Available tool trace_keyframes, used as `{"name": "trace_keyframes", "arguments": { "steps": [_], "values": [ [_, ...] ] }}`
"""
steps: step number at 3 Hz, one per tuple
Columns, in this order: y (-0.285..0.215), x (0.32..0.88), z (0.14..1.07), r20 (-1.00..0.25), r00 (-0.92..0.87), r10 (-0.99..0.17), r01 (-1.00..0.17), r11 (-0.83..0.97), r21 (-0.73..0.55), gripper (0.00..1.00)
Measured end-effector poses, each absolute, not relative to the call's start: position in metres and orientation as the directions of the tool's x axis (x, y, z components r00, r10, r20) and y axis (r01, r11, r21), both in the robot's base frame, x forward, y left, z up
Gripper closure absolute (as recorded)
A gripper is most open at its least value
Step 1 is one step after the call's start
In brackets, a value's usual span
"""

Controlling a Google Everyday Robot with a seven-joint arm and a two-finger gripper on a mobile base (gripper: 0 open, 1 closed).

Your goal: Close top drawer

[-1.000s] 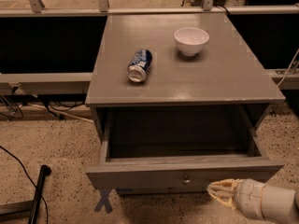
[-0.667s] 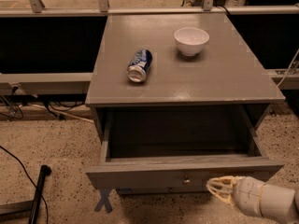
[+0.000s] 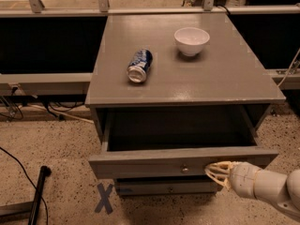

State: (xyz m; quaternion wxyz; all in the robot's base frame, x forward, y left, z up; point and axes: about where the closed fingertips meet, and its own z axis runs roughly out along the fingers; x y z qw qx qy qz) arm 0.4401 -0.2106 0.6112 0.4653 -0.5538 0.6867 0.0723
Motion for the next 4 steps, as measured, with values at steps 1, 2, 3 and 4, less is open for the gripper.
{"name": "trace_keyframes", "arguments": {
  "steps": [1,2,3,4],
  "values": [
    [-0.212,0.47,0.598,-0.734,0.032,-0.679,-0.837,0.383,-0.39,1.0],
    [-0.212,0.502,0.582,-0.737,0.007,-0.676,-0.858,0.375,-0.351,1.0],
    [-0.208,0.529,0.57,-0.738,-0.006,-0.675,-0.877,0.358,-0.32,1.0],
    [-0.201,0.546,0.566,-0.736,0.0,-0.677,-0.889,0.338,-0.31,1.0]
  ]
}}
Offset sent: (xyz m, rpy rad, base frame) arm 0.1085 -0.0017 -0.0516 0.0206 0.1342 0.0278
